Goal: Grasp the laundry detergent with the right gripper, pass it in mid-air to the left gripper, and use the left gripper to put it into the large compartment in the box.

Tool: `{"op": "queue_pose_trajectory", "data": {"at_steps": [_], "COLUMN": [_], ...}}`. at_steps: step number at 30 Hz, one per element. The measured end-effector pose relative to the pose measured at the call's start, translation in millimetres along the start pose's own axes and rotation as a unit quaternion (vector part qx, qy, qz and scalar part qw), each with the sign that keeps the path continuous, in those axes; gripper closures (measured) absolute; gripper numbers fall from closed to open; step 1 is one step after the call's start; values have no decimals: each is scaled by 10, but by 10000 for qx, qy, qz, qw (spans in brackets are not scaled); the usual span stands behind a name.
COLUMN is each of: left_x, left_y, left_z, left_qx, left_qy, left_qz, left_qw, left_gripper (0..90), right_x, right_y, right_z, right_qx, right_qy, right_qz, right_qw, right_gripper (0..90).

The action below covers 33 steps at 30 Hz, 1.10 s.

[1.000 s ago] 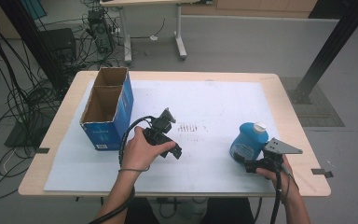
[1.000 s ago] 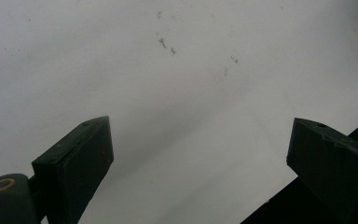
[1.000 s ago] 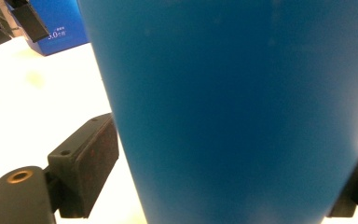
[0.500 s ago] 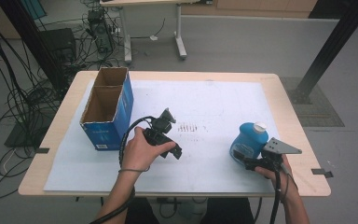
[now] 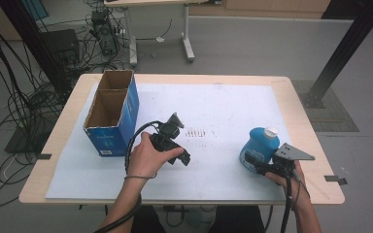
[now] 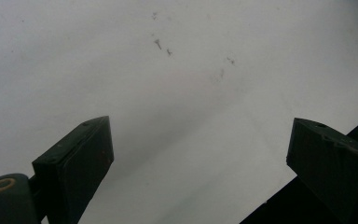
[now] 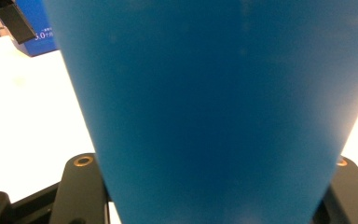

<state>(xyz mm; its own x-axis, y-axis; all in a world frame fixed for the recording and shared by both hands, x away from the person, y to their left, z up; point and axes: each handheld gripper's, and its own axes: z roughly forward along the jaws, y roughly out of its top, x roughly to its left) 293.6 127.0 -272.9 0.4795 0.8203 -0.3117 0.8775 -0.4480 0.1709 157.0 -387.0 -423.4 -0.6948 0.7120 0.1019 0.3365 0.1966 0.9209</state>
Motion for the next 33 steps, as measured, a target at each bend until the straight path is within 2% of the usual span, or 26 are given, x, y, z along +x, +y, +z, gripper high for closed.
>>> {"op": "queue_pose_trajectory", "data": {"at_steps": [10,17,33], "left_x": [-6,-4,-2], "left_y": [-6,-5,-16], "left_z": [7,4,-5], "left_qx": [-8,-8,-30], "left_qy": [-12,-14,-13], "left_qz": [7,0,-15], "left_qw": [10000,10000,10000], "left_gripper": [77,78,78], "right_x": [4,-2,4], "right_y": [14,12,8], "right_z": [-2,-2,-2], "right_qx": [28,30,23], "right_qy": [-3,8,-3], "right_qz": [-57,16,4], "right_qw": [10000,10000,10000], "right_gripper": [408,408,410]}}
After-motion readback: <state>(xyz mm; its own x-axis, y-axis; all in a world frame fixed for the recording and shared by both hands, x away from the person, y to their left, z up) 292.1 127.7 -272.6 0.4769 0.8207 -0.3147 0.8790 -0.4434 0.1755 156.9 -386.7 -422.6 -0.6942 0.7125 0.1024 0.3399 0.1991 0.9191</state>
